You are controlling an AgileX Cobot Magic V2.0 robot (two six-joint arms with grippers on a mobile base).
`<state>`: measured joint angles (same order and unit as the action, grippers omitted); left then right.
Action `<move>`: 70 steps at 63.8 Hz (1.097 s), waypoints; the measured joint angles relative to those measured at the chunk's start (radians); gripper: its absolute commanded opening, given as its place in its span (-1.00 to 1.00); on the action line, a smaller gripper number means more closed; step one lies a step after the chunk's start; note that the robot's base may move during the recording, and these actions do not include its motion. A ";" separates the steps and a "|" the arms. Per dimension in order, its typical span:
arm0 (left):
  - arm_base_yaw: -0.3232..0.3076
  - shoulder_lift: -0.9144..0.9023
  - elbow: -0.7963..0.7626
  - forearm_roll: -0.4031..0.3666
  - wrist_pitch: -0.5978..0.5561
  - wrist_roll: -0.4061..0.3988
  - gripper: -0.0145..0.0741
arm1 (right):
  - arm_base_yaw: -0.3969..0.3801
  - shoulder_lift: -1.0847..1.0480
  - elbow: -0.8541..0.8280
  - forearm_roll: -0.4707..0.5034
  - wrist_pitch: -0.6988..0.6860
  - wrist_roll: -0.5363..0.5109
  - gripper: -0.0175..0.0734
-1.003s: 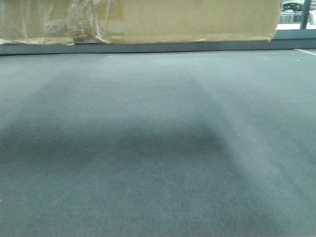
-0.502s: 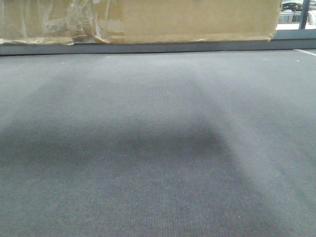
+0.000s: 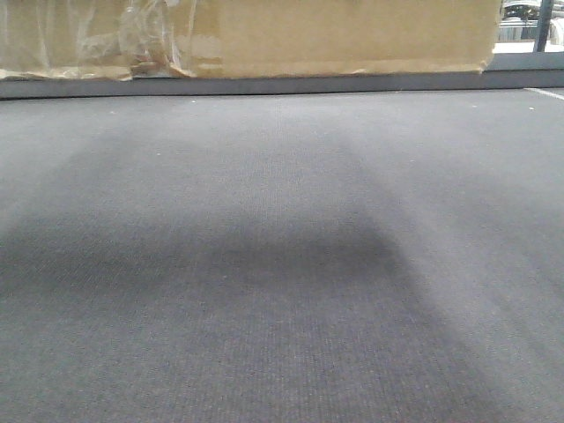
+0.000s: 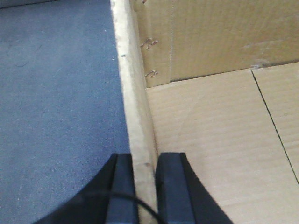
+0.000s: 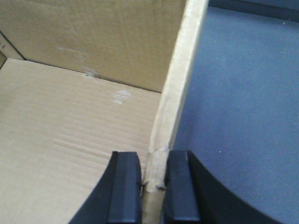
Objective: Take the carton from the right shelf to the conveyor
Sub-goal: 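Lower the carton onto the grey belt with both grippers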
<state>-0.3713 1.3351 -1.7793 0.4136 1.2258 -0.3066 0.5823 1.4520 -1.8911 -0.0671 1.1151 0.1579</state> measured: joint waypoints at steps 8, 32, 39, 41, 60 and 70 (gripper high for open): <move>0.000 0.000 0.000 0.000 0.000 0.000 -0.71 | 0.000 0.000 0.000 0.000 0.000 0.000 -0.76; 0.046 0.036 0.000 -0.091 -0.100 0.000 -0.71 | -0.047 0.018 0.000 -0.004 -0.018 0.000 -0.76; 0.084 0.097 0.000 -0.142 -0.154 0.009 -0.71 | -0.096 0.057 0.000 0.006 -0.041 0.000 -0.76; 0.086 0.113 0.000 -0.148 -0.165 0.009 -0.71 | -0.109 0.069 0.000 0.009 -0.052 0.000 -0.76; 0.092 0.294 0.000 -0.164 -0.278 0.013 -0.71 | -0.189 0.237 0.000 0.015 -0.093 -0.002 -0.76; 0.094 0.371 0.000 -0.145 -0.308 0.015 -0.71 | -0.197 0.322 0.000 0.011 -0.099 -0.002 -0.76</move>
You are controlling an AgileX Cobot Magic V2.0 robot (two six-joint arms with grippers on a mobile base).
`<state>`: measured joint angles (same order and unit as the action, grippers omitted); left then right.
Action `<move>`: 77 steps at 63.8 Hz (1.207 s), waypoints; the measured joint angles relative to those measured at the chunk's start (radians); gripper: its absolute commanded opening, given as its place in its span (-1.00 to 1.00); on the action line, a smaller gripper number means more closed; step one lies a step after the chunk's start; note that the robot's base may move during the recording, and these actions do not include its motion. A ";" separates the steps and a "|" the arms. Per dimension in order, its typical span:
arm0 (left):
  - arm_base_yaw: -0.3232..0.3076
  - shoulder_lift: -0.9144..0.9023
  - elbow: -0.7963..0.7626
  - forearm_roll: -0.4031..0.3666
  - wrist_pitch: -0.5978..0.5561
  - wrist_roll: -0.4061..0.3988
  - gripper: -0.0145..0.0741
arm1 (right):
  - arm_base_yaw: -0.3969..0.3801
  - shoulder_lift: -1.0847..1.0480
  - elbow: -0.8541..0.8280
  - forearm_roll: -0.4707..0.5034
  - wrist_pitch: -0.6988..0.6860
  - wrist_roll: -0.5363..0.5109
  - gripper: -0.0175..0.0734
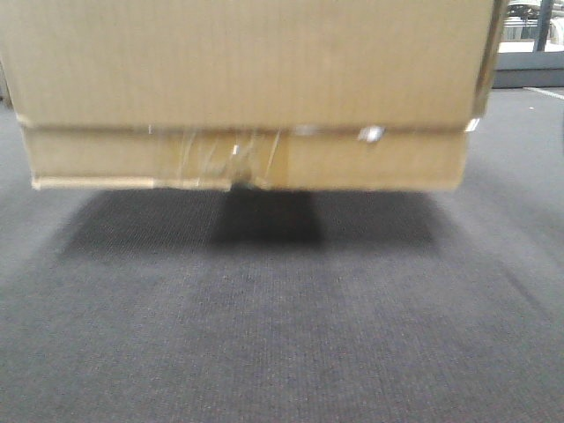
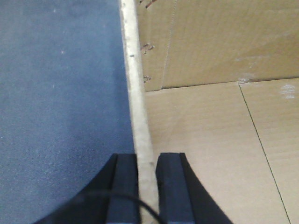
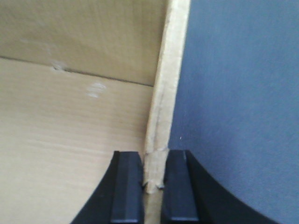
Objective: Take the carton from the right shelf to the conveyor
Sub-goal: 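Lower the carton onto the grey belt with both grippers, then open both grippers and withdraw them from the carton walls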
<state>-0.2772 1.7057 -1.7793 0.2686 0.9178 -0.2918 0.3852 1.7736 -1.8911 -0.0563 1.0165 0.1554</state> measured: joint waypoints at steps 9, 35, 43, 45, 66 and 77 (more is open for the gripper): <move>0.000 0.041 0.000 0.017 -0.009 0.000 -0.55 | 0.000 0.050 0.000 -0.001 -0.012 0.000 -0.65; 0.004 0.042 -0.028 0.025 -0.009 0.002 0.51 | -0.001 0.041 0.000 -0.006 -0.021 -0.005 0.64; 0.004 -0.008 -0.039 0.025 0.022 0.005 0.49 | -0.001 -0.006 0.000 -0.006 -0.021 -0.007 0.60; 0.004 -0.024 -0.039 0.025 0.027 0.012 0.49 | -0.001 -0.016 0.000 -0.006 -0.019 -0.007 0.55; 0.100 -0.200 0.001 0.023 0.098 0.076 -0.76 | -0.085 -0.180 0.000 -0.006 0.078 -0.007 -0.80; 0.210 -0.297 0.154 -0.009 0.066 0.086 -0.64 | -0.167 -0.239 0.061 -0.008 0.088 -0.007 -0.75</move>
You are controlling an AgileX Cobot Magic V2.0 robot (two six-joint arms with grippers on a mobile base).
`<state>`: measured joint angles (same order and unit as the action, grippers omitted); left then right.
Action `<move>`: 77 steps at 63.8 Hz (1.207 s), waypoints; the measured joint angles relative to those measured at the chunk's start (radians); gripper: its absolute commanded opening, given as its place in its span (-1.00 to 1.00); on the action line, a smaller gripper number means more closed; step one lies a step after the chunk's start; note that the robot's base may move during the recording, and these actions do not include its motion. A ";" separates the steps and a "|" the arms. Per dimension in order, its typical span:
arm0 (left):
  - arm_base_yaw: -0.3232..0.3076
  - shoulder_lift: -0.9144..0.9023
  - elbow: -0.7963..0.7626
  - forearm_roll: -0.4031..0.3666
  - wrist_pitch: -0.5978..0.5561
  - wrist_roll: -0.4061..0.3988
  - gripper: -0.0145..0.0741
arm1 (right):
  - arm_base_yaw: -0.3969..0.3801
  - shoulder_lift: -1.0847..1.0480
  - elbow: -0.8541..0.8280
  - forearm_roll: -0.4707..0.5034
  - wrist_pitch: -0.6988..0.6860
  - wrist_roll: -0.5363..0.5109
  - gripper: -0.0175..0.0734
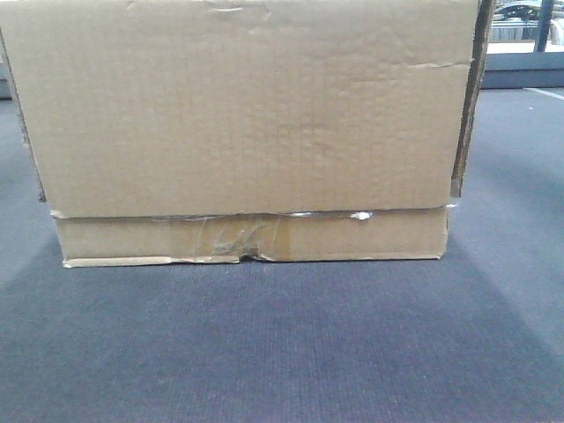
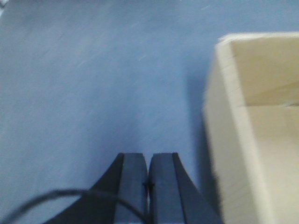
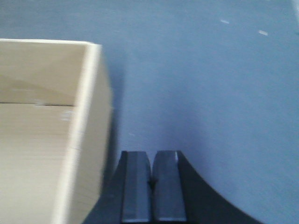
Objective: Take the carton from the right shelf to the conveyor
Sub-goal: 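Open both grippers and withdraw them from the carton walls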
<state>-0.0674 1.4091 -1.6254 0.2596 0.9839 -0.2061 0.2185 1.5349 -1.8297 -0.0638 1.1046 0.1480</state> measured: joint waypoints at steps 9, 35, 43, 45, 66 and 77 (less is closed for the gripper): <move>0.071 -0.095 0.199 -0.071 -0.103 0.059 -0.64 | -0.041 -0.055 0.136 -0.002 -0.028 -0.007 -0.75; 0.100 -0.446 0.838 -0.156 -0.481 0.090 -0.64 | -0.052 -0.365 0.847 -0.014 -0.474 -0.025 -0.75; 0.100 -0.590 0.976 -0.156 -0.585 0.090 -0.64 | -0.052 -0.495 1.063 -0.032 -0.607 -0.025 -0.75; 0.100 -0.625 1.003 -0.156 -0.604 0.090 -0.64 | -0.052 -0.538 1.104 -0.034 -0.642 -0.025 -0.75; 0.100 -0.997 1.148 -0.148 -0.662 0.090 -0.64 | -0.052 -0.980 1.381 -0.043 -0.781 -0.027 -0.75; 0.100 -1.145 1.149 -0.145 -0.668 0.090 -0.64 | -0.052 -1.229 1.396 -0.045 -0.794 -0.027 -0.75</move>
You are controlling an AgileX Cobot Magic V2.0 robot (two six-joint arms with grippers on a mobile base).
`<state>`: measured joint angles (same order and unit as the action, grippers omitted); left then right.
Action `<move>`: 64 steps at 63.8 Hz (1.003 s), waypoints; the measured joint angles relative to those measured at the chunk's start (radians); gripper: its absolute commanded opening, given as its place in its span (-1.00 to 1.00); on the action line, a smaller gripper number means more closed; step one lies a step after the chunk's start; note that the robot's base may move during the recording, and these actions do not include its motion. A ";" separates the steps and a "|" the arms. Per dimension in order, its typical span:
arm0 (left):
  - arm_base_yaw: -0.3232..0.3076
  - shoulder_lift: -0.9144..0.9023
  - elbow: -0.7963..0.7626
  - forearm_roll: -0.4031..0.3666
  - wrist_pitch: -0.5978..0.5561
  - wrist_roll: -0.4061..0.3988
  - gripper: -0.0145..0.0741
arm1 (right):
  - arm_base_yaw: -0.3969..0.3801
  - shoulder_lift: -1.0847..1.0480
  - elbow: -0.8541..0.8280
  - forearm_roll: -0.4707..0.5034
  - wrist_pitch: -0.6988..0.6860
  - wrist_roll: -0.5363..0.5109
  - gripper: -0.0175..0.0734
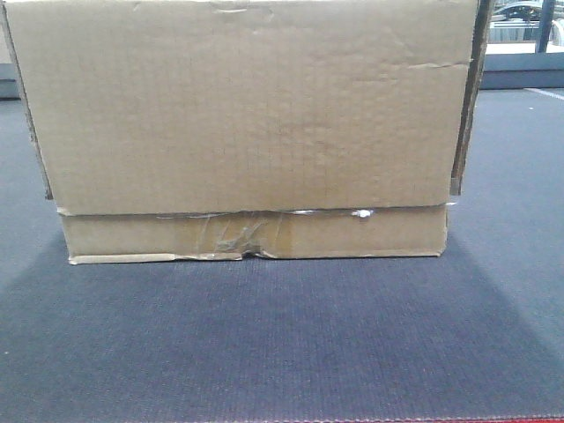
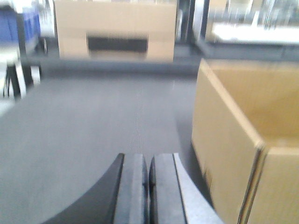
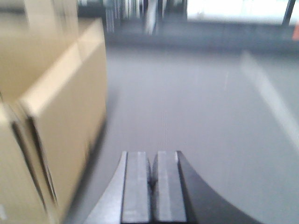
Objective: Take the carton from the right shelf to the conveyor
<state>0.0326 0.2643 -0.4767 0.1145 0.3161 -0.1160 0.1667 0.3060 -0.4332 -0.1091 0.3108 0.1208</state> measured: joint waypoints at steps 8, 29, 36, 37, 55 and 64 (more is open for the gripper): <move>0.000 -0.074 0.000 0.002 -0.002 0.000 -0.64 | 0.000 -0.121 0.000 0.000 -0.007 0.000 -0.75; 0.002 -0.127 0.002 0.002 -0.002 0.000 -0.64 | 0.000 -0.176 0.002 -0.002 -0.037 0.000 -0.75; 0.002 -0.127 0.002 0.002 -0.002 0.000 -0.64 | 0.000 -0.176 0.002 -0.002 -0.044 0.000 -0.75; 0.002 -0.127 0.004 0.002 -0.002 0.000 -0.64 | 0.000 -0.176 0.002 -0.002 -0.044 0.000 -0.75; 0.002 -0.127 0.004 0.002 -0.002 0.000 -0.64 | 0.000 -0.176 0.003 -0.002 -0.046 0.000 -0.75; 0.002 -0.127 0.004 0.002 -0.004 0.000 -0.64 | 0.000 -0.176 0.003 -0.002 -0.046 0.000 -0.75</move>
<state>0.0347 0.1375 -0.4728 0.1165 0.3116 -0.1160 0.1667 0.1303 -0.4306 -0.1109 0.2649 0.1208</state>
